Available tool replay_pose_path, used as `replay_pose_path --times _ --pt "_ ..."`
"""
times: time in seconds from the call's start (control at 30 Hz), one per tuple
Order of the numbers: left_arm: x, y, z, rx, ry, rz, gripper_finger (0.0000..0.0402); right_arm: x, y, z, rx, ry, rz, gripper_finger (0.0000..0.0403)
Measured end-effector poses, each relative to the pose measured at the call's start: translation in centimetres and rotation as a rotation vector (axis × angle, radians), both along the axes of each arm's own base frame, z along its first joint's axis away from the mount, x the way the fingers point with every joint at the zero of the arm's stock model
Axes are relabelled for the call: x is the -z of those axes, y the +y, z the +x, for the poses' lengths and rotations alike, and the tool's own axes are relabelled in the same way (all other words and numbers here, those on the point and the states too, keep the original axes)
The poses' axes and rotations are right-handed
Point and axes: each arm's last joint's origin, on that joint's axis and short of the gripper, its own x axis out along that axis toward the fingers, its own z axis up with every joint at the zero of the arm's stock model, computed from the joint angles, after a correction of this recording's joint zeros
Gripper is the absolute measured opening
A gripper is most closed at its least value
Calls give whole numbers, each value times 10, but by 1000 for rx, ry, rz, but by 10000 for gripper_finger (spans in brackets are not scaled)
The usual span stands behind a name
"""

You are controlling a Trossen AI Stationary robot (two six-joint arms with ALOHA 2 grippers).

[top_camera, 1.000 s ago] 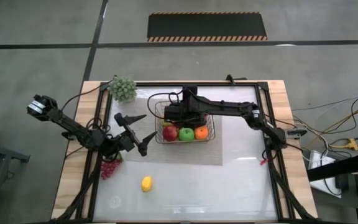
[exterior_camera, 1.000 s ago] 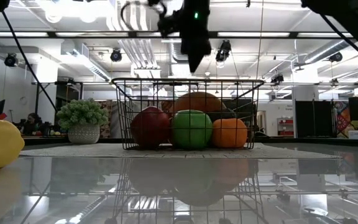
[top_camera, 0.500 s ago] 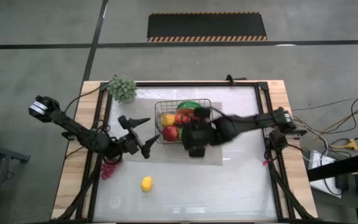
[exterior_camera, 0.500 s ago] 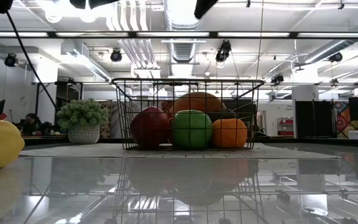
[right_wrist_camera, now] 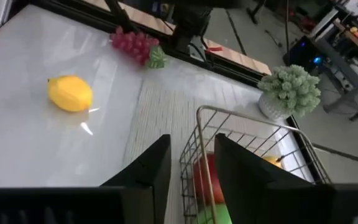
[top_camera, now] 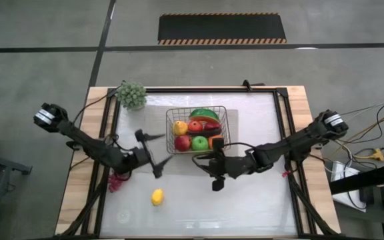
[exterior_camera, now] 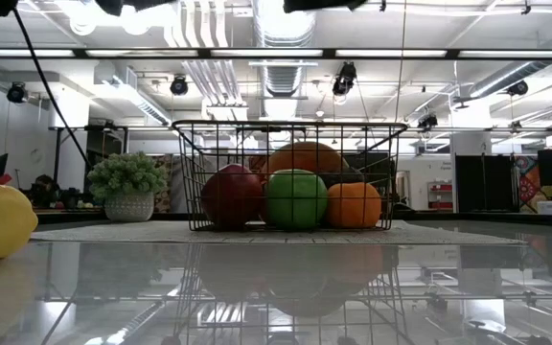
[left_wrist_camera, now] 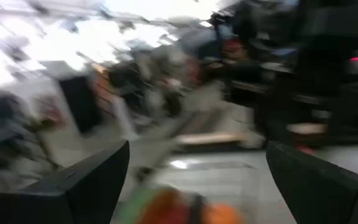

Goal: Build produce basket
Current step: Put the lemon into the wire basket

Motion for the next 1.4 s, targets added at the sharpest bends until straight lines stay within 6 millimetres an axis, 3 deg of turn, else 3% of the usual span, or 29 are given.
replay_pose_path --times 0.17,0.3,0.4,0.57,0.67,0.83,1.0,1.4 --pt "30 -30 -6 226 106 -301 360 13 -9 -21 -4 -44 11 104" --pt "42 -49 -17 347 211 -798 360 15 -16 -38 -2 -74 26 99" --pt "41 -58 -19 283 323 -1093 359 15 -20 -48 -3 -108 39 97" --pt "36 -72 -6 42 677 -1334 358 20 -24 -60 -5 -146 48 97" --pt "29 -79 2 -112 857 -1337 358 25 -25 -62 -2 -144 56 95" --pt "15 -85 8 -181 912 -1294 358 29 -26 -61 -5 -128 37 97" --pt "34 -86 6 -342 1003 -1303 358 29 -26 -61 -9 -127 28 91" --pt "68 -99 28 -326 996 -1296 358 34 -26 -63 -4 -110 44 87"
